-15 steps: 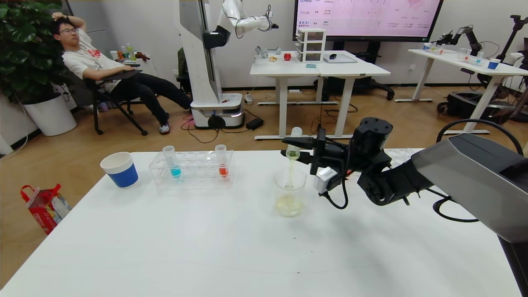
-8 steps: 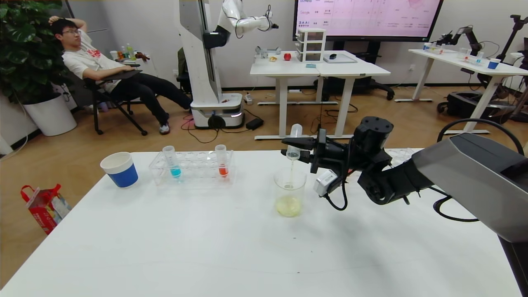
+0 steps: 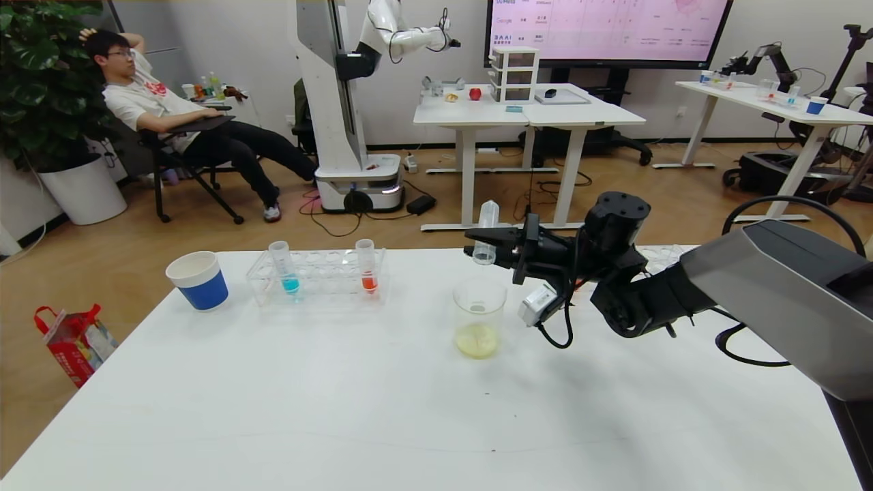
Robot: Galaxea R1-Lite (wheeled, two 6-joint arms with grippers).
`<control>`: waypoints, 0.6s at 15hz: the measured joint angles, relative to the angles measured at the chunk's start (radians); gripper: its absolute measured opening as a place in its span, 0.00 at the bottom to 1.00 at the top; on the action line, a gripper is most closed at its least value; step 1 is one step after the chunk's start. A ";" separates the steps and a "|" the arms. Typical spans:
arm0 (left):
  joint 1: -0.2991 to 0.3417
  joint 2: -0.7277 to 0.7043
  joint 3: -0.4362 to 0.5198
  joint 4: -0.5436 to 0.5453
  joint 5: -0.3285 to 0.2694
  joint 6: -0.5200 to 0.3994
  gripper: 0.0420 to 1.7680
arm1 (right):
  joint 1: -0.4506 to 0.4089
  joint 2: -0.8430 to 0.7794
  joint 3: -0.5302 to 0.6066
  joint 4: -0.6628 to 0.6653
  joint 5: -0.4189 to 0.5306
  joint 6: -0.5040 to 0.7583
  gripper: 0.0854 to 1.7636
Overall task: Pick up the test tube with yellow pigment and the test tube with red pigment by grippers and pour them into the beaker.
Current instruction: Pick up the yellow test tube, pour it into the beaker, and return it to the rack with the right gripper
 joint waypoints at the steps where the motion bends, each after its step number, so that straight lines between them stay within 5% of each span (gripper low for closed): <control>1: 0.000 0.000 0.000 0.000 0.000 0.000 0.99 | 0.000 -0.002 0.003 0.003 0.001 0.033 0.25; 4: 0.000 0.000 0.000 0.000 0.000 0.000 0.99 | -0.008 -0.037 0.017 -0.018 -0.067 0.291 0.25; 9: 0.000 0.000 0.000 0.000 0.000 0.000 0.99 | 0.010 -0.137 0.096 -0.224 -0.536 1.023 0.25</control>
